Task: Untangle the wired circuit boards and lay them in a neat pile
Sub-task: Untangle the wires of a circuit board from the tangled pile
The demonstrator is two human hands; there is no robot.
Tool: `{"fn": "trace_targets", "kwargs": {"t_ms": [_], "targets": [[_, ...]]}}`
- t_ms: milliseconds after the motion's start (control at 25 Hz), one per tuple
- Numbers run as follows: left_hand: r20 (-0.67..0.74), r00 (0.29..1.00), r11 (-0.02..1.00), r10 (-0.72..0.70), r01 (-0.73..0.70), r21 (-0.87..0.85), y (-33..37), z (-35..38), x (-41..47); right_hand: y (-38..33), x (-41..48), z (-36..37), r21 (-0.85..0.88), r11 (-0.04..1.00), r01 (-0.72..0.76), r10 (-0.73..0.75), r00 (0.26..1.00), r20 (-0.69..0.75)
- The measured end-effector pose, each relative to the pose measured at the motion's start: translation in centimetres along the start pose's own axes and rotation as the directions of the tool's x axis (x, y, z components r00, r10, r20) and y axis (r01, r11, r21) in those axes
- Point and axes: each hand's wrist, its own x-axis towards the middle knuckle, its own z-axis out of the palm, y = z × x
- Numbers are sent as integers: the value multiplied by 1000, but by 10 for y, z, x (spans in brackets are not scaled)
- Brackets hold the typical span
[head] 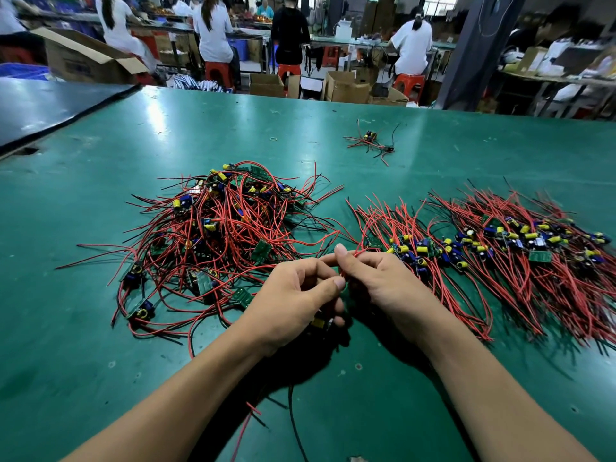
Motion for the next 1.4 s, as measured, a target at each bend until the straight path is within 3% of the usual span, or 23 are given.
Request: {"fn": "trace_targets", "kwargs": {"t_ms": [240, 360, 560, 840, 880, 920, 1000, 1040, 1080, 1160, 1280, 1400], "targets": [[24, 999, 999, -39, 38, 14, 5, -2, 1, -2, 3, -4, -251, 963, 95, -143, 973, -179], [40, 998, 999, -46, 46, 20, 5, 0, 1, -1, 5, -7, -283, 947, 150, -231, 932, -281], [30, 999, 997, -19, 16, 82, 5, 1, 2, 2, 8, -6, -298, 937, 185, -280, 905, -320], [22, 999, 967, 34, -39, 252, 1, 3, 2, -1, 5, -13, -696, 699, 167, -560, 733, -387], [15, 999, 963, 39, -42, 267, 1, 2, 2, -1, 5, -12, -685, 711, 158, -542, 744, -391], [8, 999, 958, 46, -47, 284, 1, 1, 3, -1, 7, -11, -575, 801, 166, -461, 785, -415], [5, 998, 946, 58, -57, 319, 0, 0, 3, -7, 9, -9, -61, 991, 120, -135, 911, -389], [12, 998, 941, 60, -60, 332, 0, 0, 3, -9, 10, -9, 149, 988, 50, 1, 945, -326], [19, 998, 937, 61, -64, 343, -1, 0, 3, -9, 11, -9, 236, 972, 0, 67, 958, -278], [24, 997, 928, 67, -71, 366, -2, 0, 3, -6, 13, -11, 206, 978, -29, 84, 961, -264], [-10, 997, 944, 70, -63, 325, -3, -1, 3, -2, 13, -10, 52, 998, 44, -27, 953, -300], [-44, 997, 972, 64, -52, 228, -4, -2, 3, 4, 8, -1, -22, 997, 78, -81, 985, -155]]}}
